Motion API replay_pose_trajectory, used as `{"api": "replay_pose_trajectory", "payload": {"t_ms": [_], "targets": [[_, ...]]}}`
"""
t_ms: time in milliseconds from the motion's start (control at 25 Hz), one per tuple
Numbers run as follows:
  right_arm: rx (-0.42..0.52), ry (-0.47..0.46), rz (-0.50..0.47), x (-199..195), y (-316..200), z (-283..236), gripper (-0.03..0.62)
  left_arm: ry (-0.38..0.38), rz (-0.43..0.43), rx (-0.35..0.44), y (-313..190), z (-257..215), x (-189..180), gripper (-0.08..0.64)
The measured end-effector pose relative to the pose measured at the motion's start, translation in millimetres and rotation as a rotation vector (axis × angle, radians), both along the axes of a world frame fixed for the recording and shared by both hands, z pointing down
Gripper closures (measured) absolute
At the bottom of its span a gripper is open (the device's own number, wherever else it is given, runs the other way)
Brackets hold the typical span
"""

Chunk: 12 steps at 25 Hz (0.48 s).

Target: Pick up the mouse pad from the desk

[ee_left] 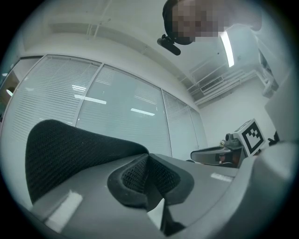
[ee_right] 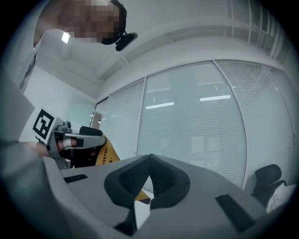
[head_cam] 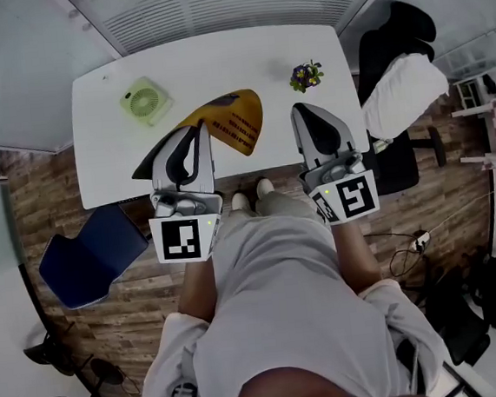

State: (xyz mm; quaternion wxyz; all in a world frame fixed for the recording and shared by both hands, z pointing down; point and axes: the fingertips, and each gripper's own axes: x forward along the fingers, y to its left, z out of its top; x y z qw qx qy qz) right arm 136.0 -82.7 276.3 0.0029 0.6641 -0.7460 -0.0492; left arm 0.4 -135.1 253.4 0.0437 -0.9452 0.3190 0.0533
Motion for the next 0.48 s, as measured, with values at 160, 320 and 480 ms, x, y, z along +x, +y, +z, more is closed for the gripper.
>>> {"api": "replay_pose_trajectory", "payload": {"t_ms": [160,320,480], "targets": [[-0.004,0.007,-0.027,0.2,5.6,3.1,0.591,-0.009,-0.017,-0.001,10.0,1.5,2.0,0.560],[-0.006,0.004,-0.048,6.9,9.4,1.2,0.592,-0.028,-0.040,0.000,15.1,-4.0,5.7,0.559],[-0.005,-0.005,-0.066,15.5,13.5,-0.9,0.592,-0.045,-0.060,0.015,20.9,-12.3,13.3,0.560]]}}
